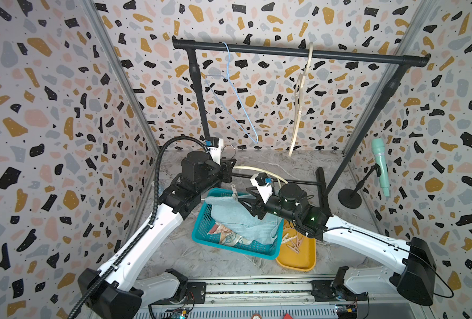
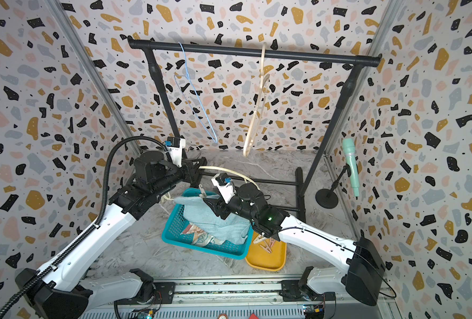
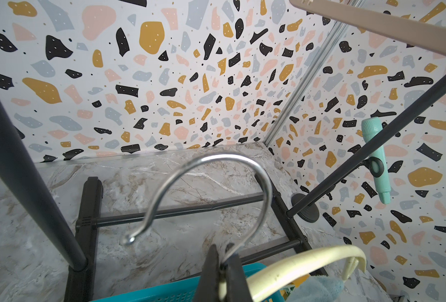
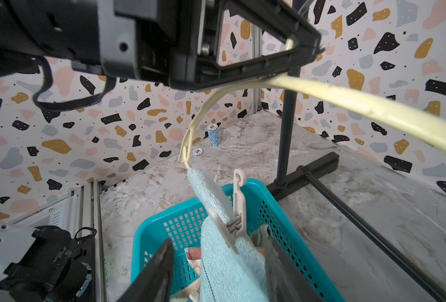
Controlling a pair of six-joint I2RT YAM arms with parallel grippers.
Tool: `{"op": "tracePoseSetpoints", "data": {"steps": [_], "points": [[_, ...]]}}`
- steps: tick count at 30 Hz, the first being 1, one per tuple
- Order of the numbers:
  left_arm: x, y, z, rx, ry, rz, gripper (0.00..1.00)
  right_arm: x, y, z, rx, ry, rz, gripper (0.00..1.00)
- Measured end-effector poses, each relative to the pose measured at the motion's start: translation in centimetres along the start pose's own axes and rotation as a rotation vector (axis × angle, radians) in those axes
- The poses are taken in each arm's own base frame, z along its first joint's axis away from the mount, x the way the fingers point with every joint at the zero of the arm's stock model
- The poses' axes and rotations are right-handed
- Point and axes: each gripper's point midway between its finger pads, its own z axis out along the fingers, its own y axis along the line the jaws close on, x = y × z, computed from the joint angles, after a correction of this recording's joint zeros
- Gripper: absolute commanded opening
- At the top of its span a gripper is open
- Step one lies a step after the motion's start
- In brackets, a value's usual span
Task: Remove the clothespins securing towels to the hanger
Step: Remove the clothespin from the hanger.
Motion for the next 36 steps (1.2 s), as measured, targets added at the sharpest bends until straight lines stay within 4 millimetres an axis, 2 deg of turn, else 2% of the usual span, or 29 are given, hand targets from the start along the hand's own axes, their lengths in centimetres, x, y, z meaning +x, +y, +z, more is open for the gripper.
{"op": "tracePoseSetpoints", "data": {"steps": [7, 14, 36], "points": [[-0.8, -0.5, -0.2, 0.013, -0.009, 0.002, 0.00, 0.0, 0.2, 1.3, -0.046, 0.011, 0.000, 0.58], [-0.6, -0.4, 0.1, 0.013, 0.001, 0.000, 0.00, 0.2, 0.5, 2.6, -0.080, 0.032, -0.020, 0.59], [-0.5, -0.7, 0.4, 0.025, 0.024, -0.001, 0.00, 0.6, -0.1, 4.2, -0.060, 0.082, -0.075, 0.59]]}}
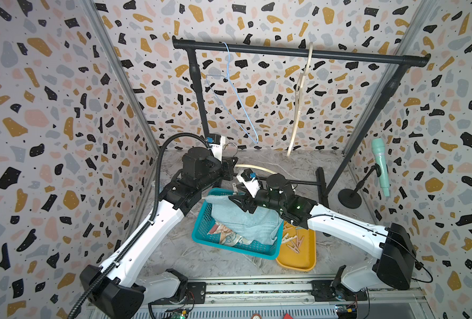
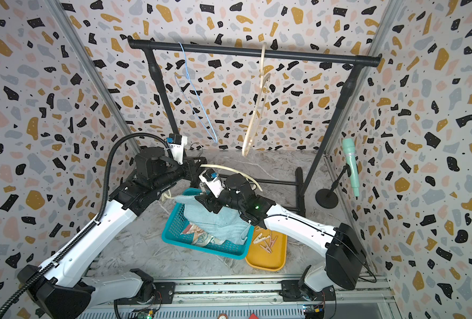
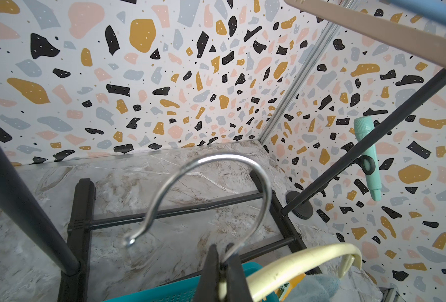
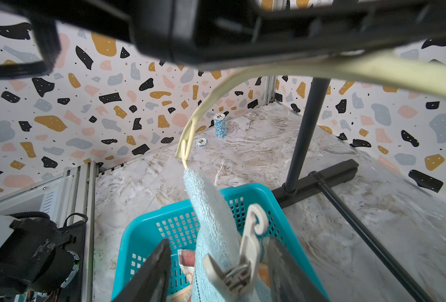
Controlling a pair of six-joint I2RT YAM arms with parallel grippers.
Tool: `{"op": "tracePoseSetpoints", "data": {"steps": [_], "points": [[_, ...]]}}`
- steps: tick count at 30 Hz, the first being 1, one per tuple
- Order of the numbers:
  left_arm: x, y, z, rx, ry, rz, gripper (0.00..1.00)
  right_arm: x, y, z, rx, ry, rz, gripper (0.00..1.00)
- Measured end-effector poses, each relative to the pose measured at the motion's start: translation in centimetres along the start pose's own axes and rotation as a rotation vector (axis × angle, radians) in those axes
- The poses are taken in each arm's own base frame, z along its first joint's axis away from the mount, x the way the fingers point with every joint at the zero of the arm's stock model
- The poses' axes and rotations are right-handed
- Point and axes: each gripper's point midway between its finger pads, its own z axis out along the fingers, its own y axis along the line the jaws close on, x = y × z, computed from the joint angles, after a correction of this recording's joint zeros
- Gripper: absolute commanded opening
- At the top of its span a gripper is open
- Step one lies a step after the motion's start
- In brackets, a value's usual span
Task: Remove the clothespins securing towels to the hanger
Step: Remove the clothespin from the hanger.
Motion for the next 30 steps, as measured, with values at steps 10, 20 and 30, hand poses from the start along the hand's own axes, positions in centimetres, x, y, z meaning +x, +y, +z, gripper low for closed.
{"op": "tracePoseSetpoints", "data": {"steps": [10, 20, 30], "points": [[0.2, 0.0, 0.2, 0.001, 0.006, -0.001, 0.00, 0.6, -0.2, 0.7, 0.003, 0.035, -0.014, 0.59], [0.1, 0.0, 0.1, 0.002, 0.006, -0.001, 0.00, 0.3, -0.1, 1.0, -0.003, 0.043, -0.030, 0.60], [0.2, 0.0, 0.2, 0.002, 0.007, -0.001, 0.00, 0.3, 0.1, 1.1, -0.014, 0.056, -0.034, 0.59]]}}
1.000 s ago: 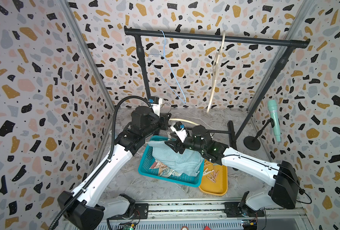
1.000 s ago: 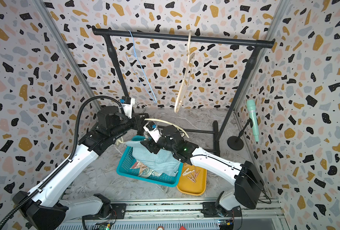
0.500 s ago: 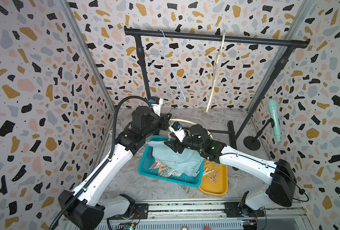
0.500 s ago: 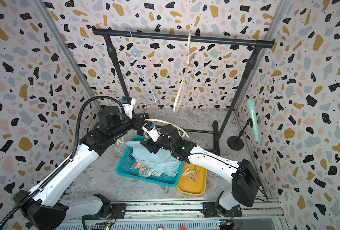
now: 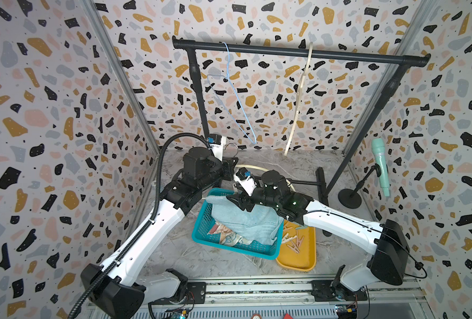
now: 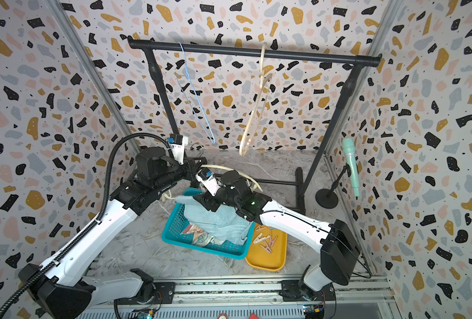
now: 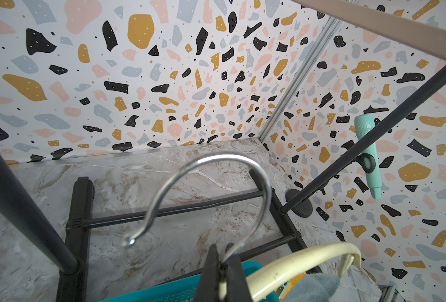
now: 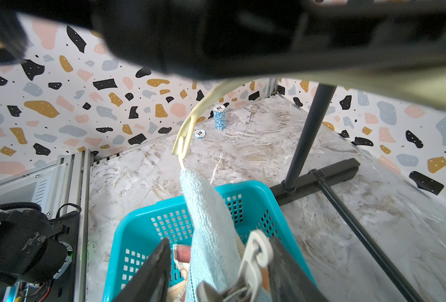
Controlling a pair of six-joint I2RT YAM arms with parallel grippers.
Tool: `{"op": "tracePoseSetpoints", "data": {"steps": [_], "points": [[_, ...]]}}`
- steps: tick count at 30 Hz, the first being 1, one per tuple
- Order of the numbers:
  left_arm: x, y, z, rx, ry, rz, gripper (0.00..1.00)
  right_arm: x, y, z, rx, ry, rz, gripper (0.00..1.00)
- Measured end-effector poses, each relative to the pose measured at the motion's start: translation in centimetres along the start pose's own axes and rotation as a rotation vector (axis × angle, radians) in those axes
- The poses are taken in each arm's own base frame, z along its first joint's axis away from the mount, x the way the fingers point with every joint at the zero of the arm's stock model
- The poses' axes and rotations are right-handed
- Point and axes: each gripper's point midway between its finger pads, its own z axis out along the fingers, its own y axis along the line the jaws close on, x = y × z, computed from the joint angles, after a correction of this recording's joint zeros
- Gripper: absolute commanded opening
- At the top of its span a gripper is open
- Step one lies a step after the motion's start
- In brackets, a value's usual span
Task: Remove the clothespins securing towels to the hanger
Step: Remove the clothespin from the hanger.
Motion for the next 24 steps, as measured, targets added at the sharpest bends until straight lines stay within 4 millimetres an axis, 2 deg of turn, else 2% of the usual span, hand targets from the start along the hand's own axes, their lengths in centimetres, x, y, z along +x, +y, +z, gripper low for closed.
{"op": "tracePoseSetpoints", "data": {"steps": [10, 24], "points": [[0.2, 0.1, 0.0, -0.003, 0.009, 0.001, 0.00, 1.1, 0.0, 0.8, -0.008, 0.030, 0.002, 0.55], [0.3, 0.1, 0.0, -0.002, 0.013, 0.000, 0.00, 0.7, 0.4, 0.9, -0.030, 0.023, 0.001, 0.47]]}}
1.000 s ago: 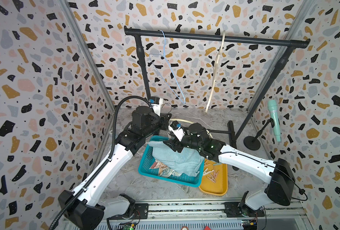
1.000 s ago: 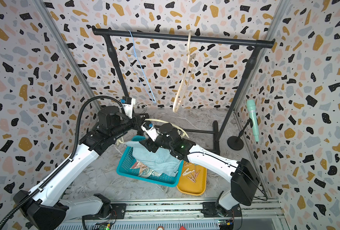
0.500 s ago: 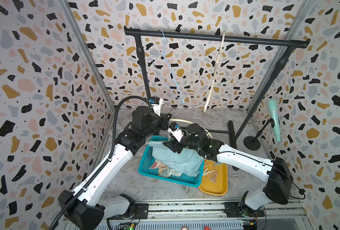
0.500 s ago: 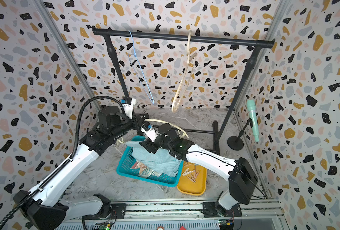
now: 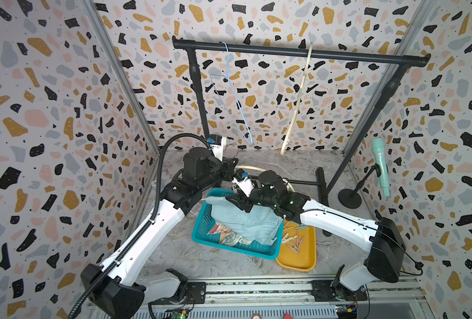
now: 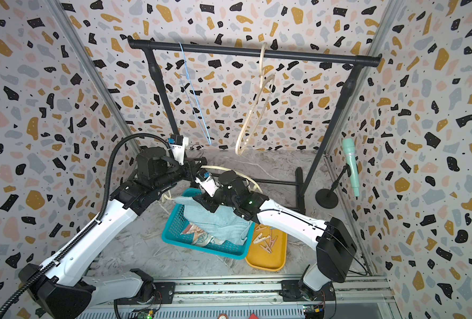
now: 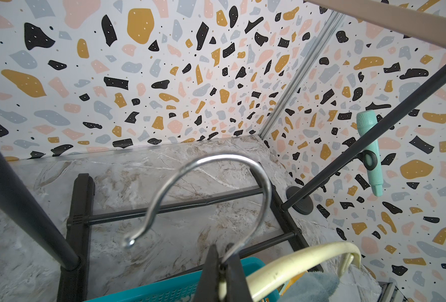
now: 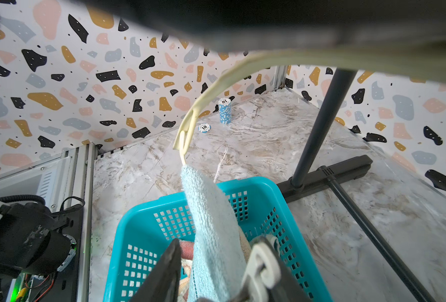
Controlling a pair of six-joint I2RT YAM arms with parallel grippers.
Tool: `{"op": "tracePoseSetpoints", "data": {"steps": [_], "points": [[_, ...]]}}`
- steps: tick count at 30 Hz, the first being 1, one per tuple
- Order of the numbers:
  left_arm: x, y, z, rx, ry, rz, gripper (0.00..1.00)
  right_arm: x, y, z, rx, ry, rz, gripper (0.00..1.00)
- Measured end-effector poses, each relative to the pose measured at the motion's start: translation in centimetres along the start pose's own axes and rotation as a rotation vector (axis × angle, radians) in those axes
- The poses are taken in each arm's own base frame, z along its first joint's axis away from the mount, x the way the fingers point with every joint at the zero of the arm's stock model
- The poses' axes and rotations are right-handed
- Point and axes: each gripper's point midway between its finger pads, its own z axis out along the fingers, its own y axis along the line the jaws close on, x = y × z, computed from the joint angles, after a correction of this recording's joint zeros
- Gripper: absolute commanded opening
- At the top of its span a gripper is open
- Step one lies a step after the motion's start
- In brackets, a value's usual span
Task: Remove the clothespins securing towels to the hanger
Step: Remove the clothespin from the hanger.
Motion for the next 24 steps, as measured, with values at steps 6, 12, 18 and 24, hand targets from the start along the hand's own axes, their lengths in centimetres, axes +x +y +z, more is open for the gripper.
{"op": "tracePoseSetpoints", "data": {"steps": [6, 12, 18, 24], "points": [[0.01, -0.01, 0.00, 0.001, 0.001, 0.000, 0.00, 0.00, 0.07, 0.00, -0.004, 0.000, -0.003, 0.43], [0.02, -0.01, 0.00, 0.000, 0.001, 0.000, 0.00, -0.02, 0.09, 0.00, -0.005, -0.001, -0.004, 0.39], [0.03, -0.02, 0.00, 0.002, 0.001, 0.000, 0.00, -0.04, 0.12, -0.01, -0.007, -0.001, -0.004, 0.38], [0.05, -0.10, -0.01, 0.005, 0.003, 0.000, 0.00, -0.04, 0.10, -0.01, -0.006, -0.001, -0.005, 0.35]]}}
